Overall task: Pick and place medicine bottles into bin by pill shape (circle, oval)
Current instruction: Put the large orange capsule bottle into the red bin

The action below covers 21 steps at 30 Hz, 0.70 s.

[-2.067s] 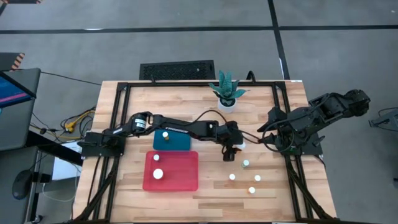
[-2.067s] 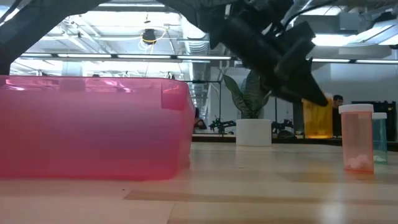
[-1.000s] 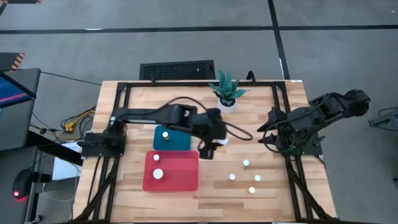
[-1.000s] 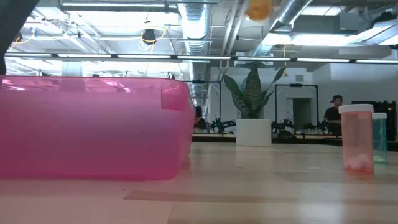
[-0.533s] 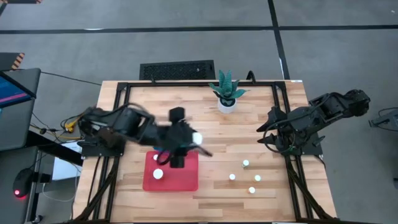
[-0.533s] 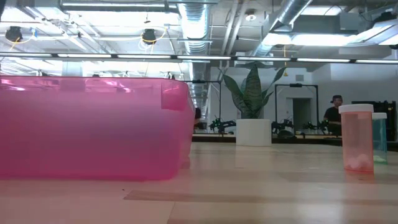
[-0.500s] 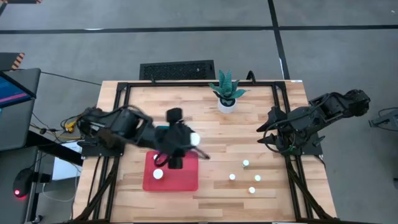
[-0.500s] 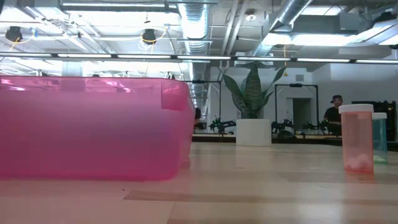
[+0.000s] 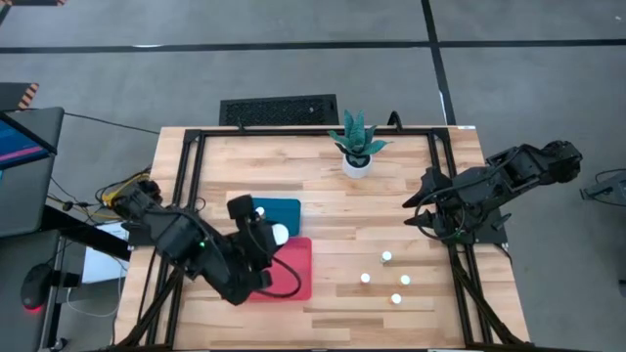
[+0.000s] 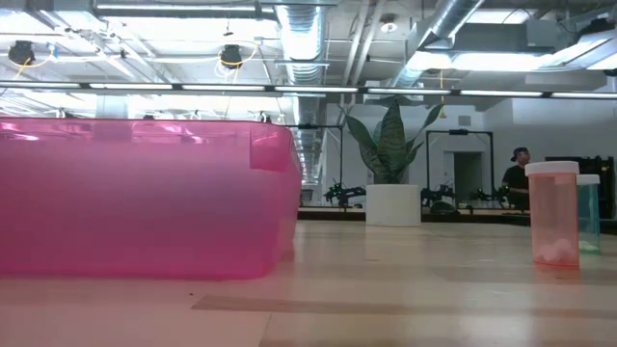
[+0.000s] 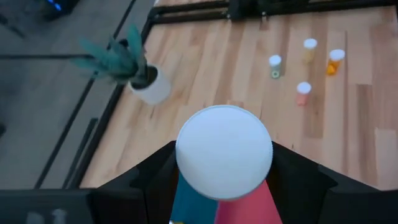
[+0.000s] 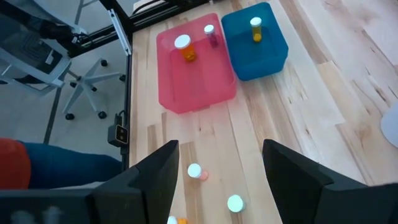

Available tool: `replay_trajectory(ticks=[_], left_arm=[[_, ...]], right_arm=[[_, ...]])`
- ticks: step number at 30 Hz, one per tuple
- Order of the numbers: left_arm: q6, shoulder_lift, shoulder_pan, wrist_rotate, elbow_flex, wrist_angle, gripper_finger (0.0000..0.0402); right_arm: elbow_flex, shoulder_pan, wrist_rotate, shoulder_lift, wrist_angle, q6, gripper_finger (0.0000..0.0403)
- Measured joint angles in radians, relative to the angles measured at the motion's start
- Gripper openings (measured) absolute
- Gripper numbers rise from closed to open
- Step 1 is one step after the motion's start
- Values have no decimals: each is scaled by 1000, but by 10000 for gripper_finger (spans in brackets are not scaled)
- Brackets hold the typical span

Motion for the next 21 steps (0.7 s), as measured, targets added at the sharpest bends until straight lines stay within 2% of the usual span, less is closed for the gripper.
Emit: replay_trajectory(ticks=[5,11,15,21], left_arm=[[-131,-4,-27,-10,-108,-12,206],[-340,-10,-58,0,-321,28,206],[-442,-14,-65,31,-479,129,206],[-499,-21,-65,39,-705,345,206]], right_arm=[[0,0,0,0,-2,-5,240],[0,0,-1,0,-3,-25,240],[0,0,-1,0,-3,-30,240],[0,0,-1,0,-2,-27,240]])
